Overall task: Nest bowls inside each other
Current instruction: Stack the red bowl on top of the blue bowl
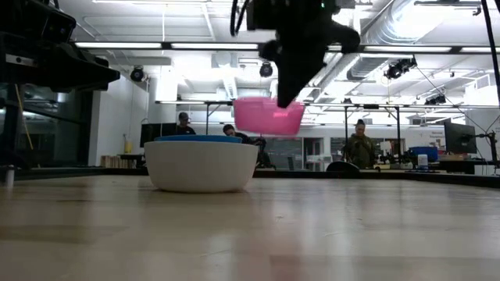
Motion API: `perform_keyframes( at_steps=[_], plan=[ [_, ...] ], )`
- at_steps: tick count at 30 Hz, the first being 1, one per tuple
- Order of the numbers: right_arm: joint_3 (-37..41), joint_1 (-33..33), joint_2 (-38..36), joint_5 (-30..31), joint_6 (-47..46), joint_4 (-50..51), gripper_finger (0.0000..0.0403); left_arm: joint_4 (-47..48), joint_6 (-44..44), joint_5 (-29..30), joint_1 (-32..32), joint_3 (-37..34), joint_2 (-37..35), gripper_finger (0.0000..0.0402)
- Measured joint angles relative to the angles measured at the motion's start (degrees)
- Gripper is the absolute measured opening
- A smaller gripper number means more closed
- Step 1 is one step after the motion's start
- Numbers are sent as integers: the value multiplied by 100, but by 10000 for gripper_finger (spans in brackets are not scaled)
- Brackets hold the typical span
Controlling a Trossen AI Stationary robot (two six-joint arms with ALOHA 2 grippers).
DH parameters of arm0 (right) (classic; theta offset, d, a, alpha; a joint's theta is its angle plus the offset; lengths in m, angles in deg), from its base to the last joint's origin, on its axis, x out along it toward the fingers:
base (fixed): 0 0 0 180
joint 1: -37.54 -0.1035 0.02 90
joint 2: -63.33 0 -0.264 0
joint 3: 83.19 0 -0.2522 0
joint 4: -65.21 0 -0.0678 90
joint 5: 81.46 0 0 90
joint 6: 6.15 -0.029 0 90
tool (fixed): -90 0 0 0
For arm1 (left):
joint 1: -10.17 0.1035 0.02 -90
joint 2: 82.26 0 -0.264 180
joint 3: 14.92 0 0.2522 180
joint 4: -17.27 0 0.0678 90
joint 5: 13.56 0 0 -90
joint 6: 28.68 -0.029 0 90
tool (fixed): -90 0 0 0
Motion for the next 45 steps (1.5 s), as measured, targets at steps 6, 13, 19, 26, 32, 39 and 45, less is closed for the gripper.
perform_keyframes(
  at_steps=[6, 13, 19, 26, 32, 39, 45],
  plan=[
    [-337, -102, 0, -142, 636, 228, 4, 0, 0, -2, 0, 1, -1, 19],
    [-425, -97, 0, -616, 1110, 157, 4, 0, 0, 0, 0, 2, -2, 19],
    [-738, -97, 140, -584, 1343, 137, 4, 0, 0, 0, 0, 2, -2, 19],
    [-1354, -97, 678, -587, 1643, 217, 4, 0, 0, 0, 0, 2, -2, 19],
    [-1728, -94, 1046, -582, 1863, 254, 4, 0, 0, 0, 0, 1, -2, 19],
    [-1994, -82, 1300, -619, 2108, 336, 4, 0, 0, 0, 0, 0, -2, 19],
    [-1997, -82, 1296, -839, 2106, 488, 4, 0, 0, 0, 0, 2, -2, 19]
  ],
)
